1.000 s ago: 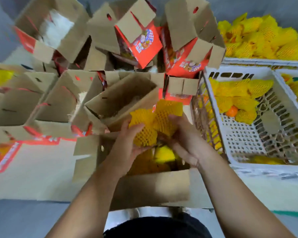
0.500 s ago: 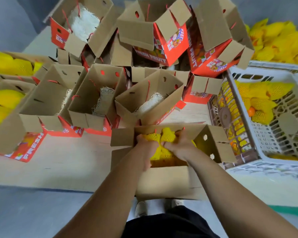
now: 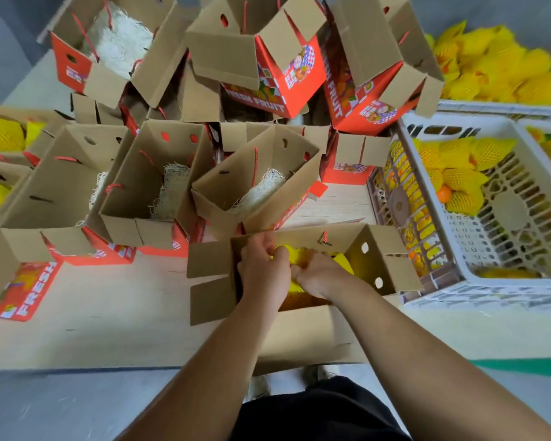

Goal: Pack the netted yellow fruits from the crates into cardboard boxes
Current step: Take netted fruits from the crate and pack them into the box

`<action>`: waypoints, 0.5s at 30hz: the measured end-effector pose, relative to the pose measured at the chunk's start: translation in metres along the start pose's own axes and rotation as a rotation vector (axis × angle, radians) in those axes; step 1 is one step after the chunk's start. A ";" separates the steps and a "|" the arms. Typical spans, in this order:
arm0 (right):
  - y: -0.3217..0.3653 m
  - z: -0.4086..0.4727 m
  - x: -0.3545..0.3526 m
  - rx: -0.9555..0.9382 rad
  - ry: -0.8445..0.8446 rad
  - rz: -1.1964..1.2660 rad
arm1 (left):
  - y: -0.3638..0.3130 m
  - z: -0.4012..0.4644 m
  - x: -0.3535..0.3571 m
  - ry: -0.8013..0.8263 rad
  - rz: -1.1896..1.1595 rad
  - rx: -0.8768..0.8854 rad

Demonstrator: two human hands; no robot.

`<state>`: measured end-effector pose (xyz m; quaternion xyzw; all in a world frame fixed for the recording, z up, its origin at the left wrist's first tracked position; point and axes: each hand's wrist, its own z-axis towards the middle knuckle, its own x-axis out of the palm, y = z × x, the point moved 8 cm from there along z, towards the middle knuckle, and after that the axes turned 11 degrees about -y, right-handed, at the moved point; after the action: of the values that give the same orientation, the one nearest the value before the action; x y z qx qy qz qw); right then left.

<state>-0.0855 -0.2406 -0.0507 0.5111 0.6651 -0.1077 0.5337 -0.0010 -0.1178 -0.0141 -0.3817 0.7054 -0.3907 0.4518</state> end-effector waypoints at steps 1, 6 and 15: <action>0.000 -0.003 -0.011 -0.014 -0.058 0.093 | -0.007 -0.003 0.007 0.050 -0.083 0.016; -0.016 -0.024 -0.075 -0.127 -0.297 0.579 | -0.048 -0.024 0.053 0.240 -0.194 0.176; -0.135 -0.017 -0.191 -0.123 -0.540 0.810 | -0.121 -0.093 0.211 0.388 -0.095 0.335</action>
<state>-0.2204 -0.3981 0.0588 0.6499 0.2558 0.0194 0.7154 -0.1293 -0.3357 0.0495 -0.2521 0.6854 -0.5890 0.3460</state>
